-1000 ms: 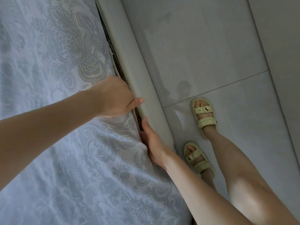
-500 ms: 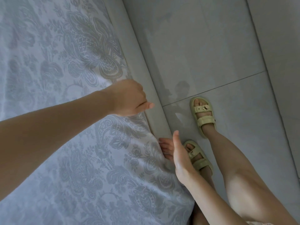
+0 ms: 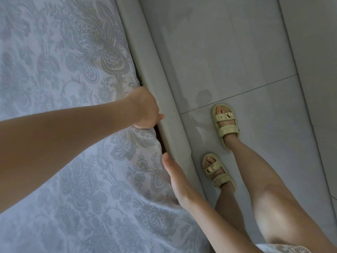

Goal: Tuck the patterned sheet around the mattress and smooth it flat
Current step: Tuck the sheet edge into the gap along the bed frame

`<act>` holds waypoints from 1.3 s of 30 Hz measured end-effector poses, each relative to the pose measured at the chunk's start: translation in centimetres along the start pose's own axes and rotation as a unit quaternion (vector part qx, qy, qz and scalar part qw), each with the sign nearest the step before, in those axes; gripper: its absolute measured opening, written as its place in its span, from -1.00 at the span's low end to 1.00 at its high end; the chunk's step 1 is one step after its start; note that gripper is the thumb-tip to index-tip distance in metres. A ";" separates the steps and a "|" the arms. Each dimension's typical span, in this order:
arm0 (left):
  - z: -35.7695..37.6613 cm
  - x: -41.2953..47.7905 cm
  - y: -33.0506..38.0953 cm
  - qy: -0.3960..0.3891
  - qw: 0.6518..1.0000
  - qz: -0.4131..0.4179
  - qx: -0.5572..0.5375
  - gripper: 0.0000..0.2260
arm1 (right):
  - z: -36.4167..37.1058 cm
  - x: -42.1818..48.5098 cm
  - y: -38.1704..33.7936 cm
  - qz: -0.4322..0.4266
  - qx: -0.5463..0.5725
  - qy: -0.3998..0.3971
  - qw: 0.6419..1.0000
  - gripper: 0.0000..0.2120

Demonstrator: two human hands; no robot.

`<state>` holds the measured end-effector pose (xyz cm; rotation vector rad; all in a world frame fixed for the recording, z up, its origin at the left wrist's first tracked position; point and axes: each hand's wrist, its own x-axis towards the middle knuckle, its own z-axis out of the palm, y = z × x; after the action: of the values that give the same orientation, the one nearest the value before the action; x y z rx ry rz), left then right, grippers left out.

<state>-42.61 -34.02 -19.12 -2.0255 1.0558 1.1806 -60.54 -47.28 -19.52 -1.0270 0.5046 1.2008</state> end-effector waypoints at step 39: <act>1.4 -3.2 18.0 0.048 0.999 0.002 -0.008 -0.43 | -4.8 -8.5 11.6 -0.026 0.003 0.066 0.997 -0.66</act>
<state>-59.39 -41.40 -18.36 -2.1114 1.1001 1.1060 -73.18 -55.62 -19.42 -1.1130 0.5798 1.0895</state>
